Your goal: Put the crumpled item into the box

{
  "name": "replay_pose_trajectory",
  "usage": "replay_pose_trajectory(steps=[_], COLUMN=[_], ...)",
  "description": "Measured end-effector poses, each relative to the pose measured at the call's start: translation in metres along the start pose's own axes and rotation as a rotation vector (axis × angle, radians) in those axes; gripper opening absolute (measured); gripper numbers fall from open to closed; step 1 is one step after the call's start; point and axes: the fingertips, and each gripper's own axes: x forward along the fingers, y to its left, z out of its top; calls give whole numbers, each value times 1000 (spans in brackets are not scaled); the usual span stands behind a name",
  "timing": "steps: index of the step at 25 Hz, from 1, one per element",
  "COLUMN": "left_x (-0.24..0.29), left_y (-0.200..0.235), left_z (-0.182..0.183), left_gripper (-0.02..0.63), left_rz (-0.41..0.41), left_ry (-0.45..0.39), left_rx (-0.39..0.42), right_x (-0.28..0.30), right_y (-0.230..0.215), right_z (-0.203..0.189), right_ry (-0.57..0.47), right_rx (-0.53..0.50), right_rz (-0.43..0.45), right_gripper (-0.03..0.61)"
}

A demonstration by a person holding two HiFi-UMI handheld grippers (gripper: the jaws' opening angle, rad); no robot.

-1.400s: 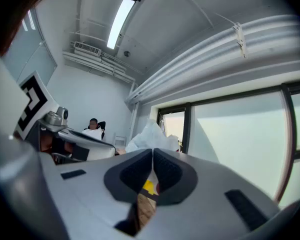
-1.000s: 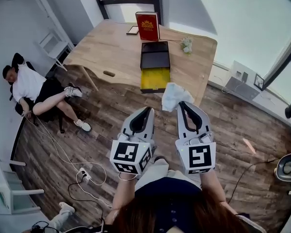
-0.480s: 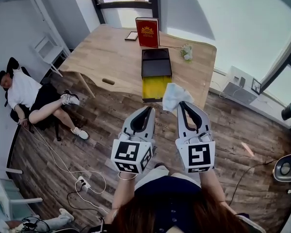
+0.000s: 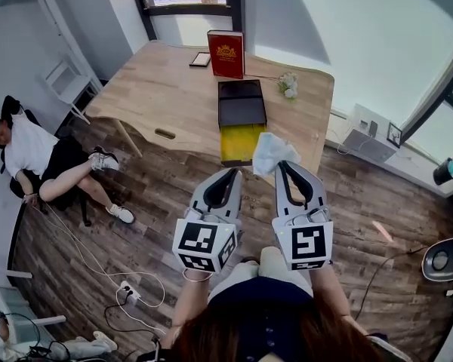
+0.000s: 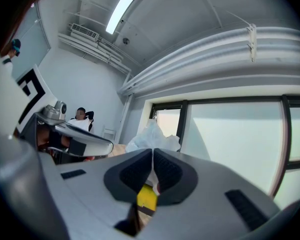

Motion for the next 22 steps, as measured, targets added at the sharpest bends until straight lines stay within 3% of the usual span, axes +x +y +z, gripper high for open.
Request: replay_pose_trajectory(steps=[22], left_x=[89], left_y=[49], left_z=[-9], left_gripper=[35], left_rz=[93], left_ry=[42], left_rx=[-28], right_x=[97], right_y=[-44], right_z=[-37], right_ry=[43], right_rx=[11], right_rz=[82], right_gripper=[29])
